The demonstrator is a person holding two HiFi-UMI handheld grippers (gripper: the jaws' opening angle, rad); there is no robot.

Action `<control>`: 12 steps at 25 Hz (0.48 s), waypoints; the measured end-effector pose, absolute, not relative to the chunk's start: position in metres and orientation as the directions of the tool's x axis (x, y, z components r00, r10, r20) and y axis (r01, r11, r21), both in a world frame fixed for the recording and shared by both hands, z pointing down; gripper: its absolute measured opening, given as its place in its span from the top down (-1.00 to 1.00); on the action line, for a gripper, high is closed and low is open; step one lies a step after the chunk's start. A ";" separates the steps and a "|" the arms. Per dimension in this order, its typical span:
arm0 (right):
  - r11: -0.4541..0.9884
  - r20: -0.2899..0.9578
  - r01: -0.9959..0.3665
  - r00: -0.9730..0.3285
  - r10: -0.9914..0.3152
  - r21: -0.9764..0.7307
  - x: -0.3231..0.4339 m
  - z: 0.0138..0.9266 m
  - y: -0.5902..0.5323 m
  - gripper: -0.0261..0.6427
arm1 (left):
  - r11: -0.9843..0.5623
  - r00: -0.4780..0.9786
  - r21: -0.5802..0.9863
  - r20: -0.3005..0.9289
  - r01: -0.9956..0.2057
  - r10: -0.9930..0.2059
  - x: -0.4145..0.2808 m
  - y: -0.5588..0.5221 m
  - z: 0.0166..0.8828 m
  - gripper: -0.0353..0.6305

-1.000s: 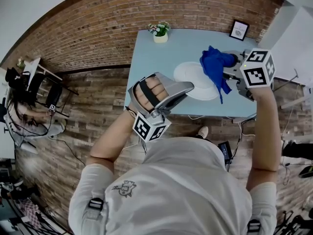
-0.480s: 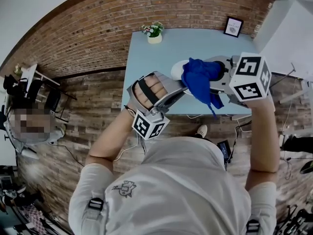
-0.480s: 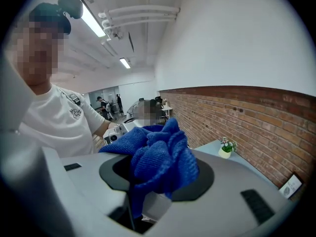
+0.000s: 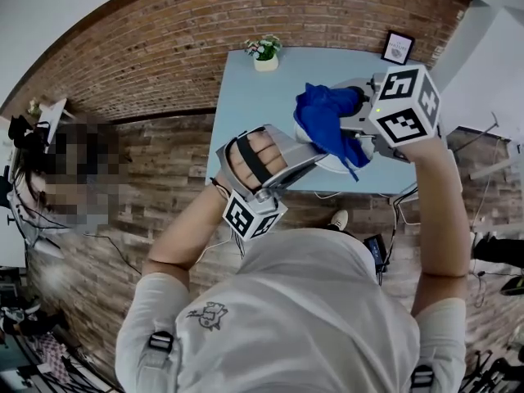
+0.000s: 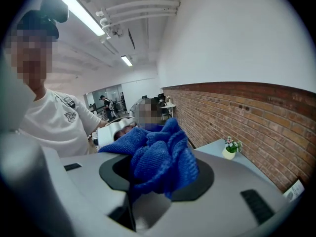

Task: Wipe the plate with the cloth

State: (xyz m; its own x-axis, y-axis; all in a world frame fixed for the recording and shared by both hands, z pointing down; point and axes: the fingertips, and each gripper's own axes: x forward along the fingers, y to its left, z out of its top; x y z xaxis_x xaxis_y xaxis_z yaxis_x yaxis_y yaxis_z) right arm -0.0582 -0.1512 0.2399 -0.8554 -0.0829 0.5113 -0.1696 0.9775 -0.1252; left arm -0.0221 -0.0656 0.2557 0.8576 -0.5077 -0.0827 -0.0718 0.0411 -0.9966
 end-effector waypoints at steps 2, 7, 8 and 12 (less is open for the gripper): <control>0.970 0.520 -0.200 -0.848 -0.102 -0.136 -0.053 0.247 -0.164 0.42 | 0.034 0.854 -0.997 -0.083 -0.076 -0.514 -0.022 -0.066 0.257 0.83; 0.933 0.510 -0.294 -0.846 -0.153 -0.207 -0.023 0.265 -0.191 0.42 | 0.013 0.842 -0.995 -0.092 -0.100 -0.531 -0.036 -0.071 0.257 0.83; 0.927 0.506 -0.305 -0.847 -0.160 -0.219 -0.017 0.269 -0.192 0.42 | 0.012 0.840 -0.995 -0.090 -0.098 -0.534 -0.039 -0.073 0.258 0.83; 0.915 0.484 -0.321 -0.858 -0.171 -0.245 -0.001 0.274 -0.180 0.42 | -0.005 0.833 -0.995 -0.083 -0.102 -0.546 -0.048 -0.083 0.264 0.83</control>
